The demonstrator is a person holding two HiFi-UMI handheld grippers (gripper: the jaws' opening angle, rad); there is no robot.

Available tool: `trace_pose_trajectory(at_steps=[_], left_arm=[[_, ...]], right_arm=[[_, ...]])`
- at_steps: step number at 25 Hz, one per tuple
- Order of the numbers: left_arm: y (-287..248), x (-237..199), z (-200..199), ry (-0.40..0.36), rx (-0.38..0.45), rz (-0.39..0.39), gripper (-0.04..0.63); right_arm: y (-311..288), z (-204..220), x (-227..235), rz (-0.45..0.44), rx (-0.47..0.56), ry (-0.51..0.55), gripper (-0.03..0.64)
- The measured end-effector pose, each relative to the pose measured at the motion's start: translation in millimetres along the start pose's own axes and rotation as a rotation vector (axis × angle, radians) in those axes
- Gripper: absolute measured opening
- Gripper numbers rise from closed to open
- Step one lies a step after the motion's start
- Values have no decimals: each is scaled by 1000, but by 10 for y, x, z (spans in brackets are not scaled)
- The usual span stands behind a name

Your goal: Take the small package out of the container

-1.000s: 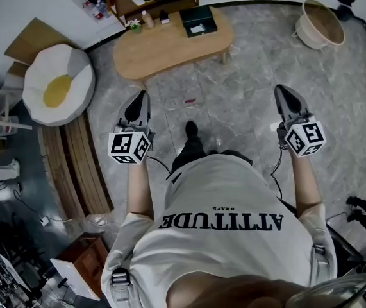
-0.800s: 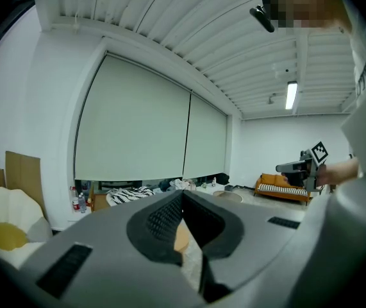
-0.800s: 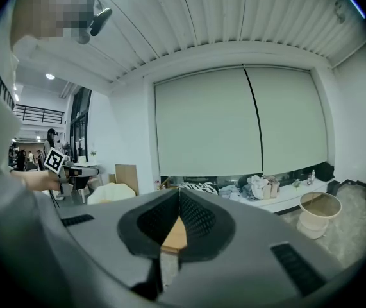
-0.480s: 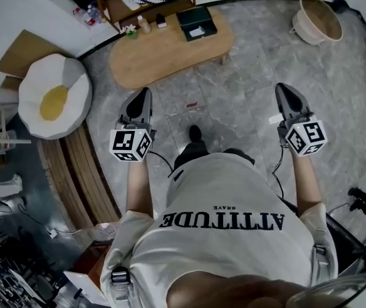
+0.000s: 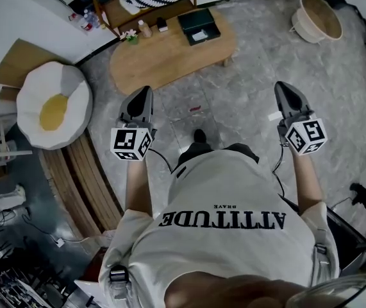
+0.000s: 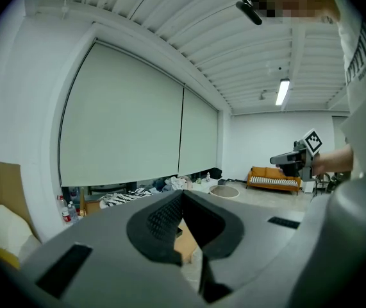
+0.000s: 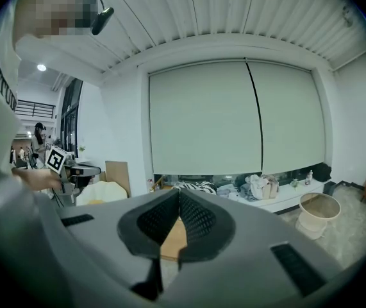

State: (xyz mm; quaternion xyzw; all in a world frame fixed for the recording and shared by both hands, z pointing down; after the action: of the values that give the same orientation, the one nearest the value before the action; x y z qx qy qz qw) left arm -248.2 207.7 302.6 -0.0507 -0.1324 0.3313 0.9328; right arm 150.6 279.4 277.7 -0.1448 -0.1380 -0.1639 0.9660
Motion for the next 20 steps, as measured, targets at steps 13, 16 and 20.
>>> trace_pose_trajectory(at_steps=[13, 16, 20], left_arm=[[-306, -447, 66, 16, 30, 59, 21], [-349, -500, 78, 20, 26, 65, 21], [-398, -532, 72, 24, 16, 64, 21]], right_arm=[[-379, -176, -44, 48, 16, 21, 21], [-423, -151, -51, 51, 13, 13, 21], [-465, -138, -49, 44, 5, 10, 21]])
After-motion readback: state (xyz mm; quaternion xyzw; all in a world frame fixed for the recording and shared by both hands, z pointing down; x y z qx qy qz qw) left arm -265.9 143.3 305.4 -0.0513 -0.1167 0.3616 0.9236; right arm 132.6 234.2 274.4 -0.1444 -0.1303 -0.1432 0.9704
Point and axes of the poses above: the fingertips, and each gripper's own axes: y backward along the fingers, x to its right, z out of its underside, the point moved 5 cm from there along y, backward along the fingers, and after that the axes turned 15 degrees about -y, right-handed, at the moved point
